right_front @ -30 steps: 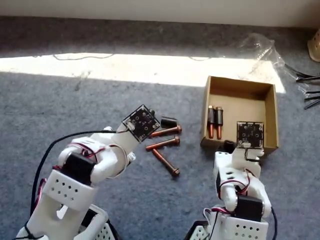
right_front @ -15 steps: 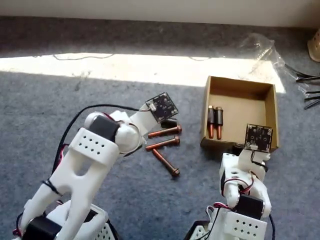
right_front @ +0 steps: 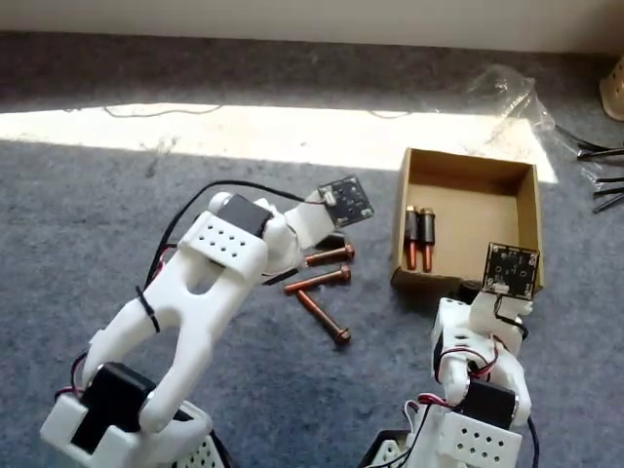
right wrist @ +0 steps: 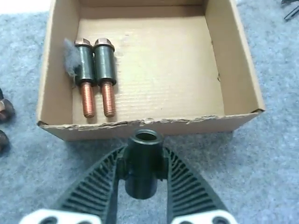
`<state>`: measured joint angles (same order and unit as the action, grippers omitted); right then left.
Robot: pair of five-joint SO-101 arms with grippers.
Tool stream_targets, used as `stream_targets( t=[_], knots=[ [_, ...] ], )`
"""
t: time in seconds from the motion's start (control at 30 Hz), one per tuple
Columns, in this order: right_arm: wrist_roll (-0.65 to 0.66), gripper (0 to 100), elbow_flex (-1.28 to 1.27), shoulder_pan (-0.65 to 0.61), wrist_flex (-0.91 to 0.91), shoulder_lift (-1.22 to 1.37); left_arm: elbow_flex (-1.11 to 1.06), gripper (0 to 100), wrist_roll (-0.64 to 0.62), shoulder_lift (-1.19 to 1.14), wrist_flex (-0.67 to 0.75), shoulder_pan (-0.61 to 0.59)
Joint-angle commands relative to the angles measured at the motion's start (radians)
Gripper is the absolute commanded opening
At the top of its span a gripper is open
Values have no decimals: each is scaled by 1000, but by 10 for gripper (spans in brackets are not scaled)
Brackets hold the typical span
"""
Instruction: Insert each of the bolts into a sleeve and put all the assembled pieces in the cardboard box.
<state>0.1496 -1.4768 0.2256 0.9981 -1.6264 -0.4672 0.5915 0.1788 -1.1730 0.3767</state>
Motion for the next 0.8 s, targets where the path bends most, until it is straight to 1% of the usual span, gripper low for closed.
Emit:
stream_targets(
  t=[0.0,0.1,0.2,0.33,0.4,0.5,0.67,0.77],
  knots=[
    [-9,4,15,15,-36,-7,124,45,14,-87,17,62],
    [-9,4,13,27,-47,-7,177,45,123,-168,9,71],
    [-9,4,12,74,-50,-7,185,46,242,-225,-5,84],
    [-9,4,-19,90,-81,-7,189,46,344,-254,-15,87],
    [-9,4,-28,93,-107,-7,188,46,377,-252,-17,87],
    [-9,4,-42,94,-108,-7,182,46,413,-251,-21,117],
    [-9,4,-42,94,-110,-7,185,46,434,-251,-110,223],
    [-6,4,-42,94,-110,-7,189,46,434,-251,-157,262]
  ],
)
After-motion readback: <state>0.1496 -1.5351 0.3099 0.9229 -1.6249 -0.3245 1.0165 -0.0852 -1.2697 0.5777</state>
